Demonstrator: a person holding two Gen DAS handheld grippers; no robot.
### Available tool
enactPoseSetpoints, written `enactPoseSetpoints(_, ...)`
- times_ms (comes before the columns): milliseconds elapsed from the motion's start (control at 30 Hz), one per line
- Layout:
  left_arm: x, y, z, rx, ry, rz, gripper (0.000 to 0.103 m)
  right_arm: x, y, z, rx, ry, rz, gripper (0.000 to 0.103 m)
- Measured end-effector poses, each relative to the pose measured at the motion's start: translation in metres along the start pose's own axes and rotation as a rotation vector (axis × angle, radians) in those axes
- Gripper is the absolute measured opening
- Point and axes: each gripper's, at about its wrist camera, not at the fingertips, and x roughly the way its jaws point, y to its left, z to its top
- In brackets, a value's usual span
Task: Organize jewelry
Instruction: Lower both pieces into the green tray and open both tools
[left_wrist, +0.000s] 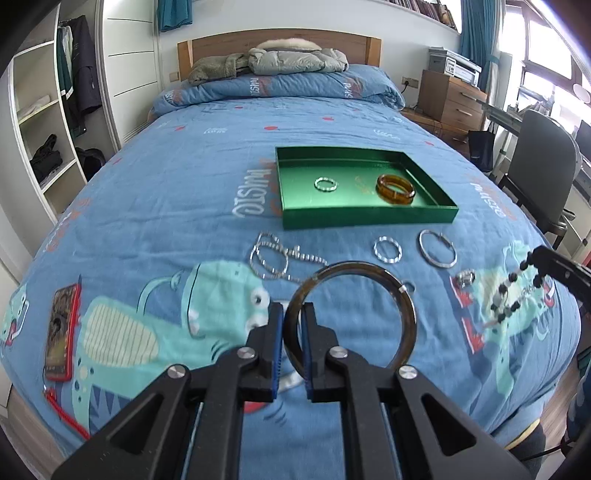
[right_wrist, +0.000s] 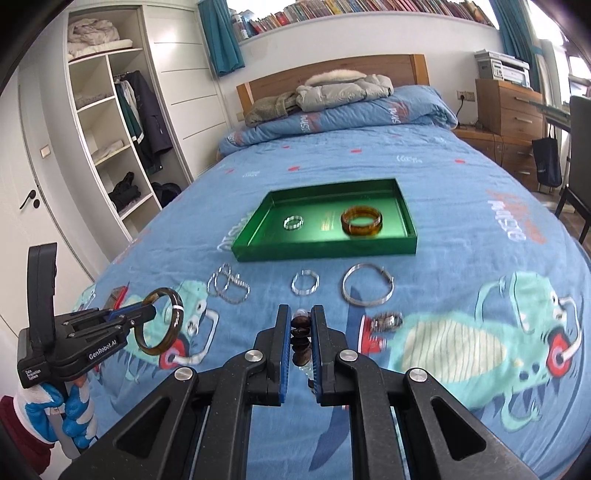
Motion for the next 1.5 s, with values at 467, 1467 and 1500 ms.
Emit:
enactPoseSetpoints(467,0.103,-0.009,0.121,0.075,-0.047,0.035,0.008,0.096,0.000,0.126,-0.040,-0.086,-0.015,0.010)
enactPoseSetpoints(1467,0.233,-0.030,0.128,0.108,0.090,0.022,0.010,0.258,-0.052,0.088,0.079,0.158,-0.087,0.020)
enactPoseSetpoints(1500,0.232,-0.029,0.128,0.103,0.091,0.019,0.010,0.258,-0.052,0.087,0.077,0.160,-0.093,0.022)
